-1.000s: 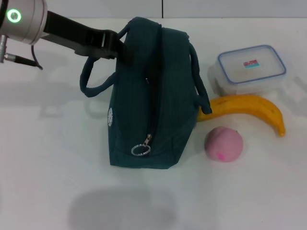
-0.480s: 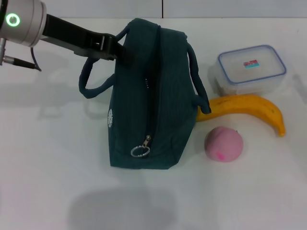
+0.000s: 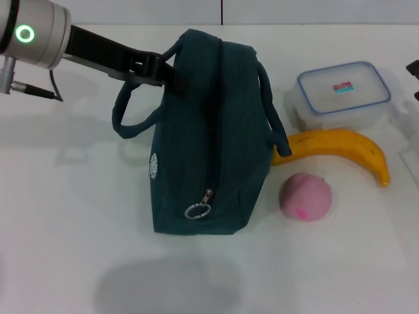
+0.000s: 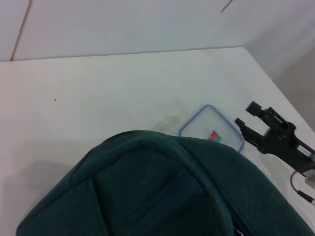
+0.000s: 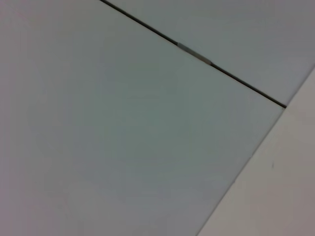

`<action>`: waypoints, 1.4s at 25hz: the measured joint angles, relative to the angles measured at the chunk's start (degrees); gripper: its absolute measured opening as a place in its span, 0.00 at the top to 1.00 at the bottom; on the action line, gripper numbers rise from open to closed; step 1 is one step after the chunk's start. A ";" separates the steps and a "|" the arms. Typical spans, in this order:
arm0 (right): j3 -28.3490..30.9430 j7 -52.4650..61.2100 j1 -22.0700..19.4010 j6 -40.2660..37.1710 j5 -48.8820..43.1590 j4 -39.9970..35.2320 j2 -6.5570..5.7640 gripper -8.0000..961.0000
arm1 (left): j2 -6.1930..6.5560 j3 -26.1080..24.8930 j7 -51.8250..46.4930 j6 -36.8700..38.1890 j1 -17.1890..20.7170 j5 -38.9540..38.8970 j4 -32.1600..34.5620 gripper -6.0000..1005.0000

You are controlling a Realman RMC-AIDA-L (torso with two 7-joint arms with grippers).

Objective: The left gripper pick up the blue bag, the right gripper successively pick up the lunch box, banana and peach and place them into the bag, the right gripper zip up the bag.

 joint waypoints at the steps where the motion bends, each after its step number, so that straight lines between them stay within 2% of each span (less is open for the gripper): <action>1: -0.10 0.00 0.94 1.63 -0.02 -0.17 0.00 0.13 | -0.07 0.00 0.22 0.00 0.04 0.00 0.00 0.94; 9: -1.95 -0.20 3.84 4.46 -0.17 0.01 0.09 0.16 | -0.36 0.06 1.35 0.00 0.55 -1.22 0.00 0.94; 35: -3.53 -0.18 7.01 4.90 -1.19 1.29 0.09 0.25 | -1.03 -0.02 2.93 -0.36 1.42 -1.22 0.28 0.94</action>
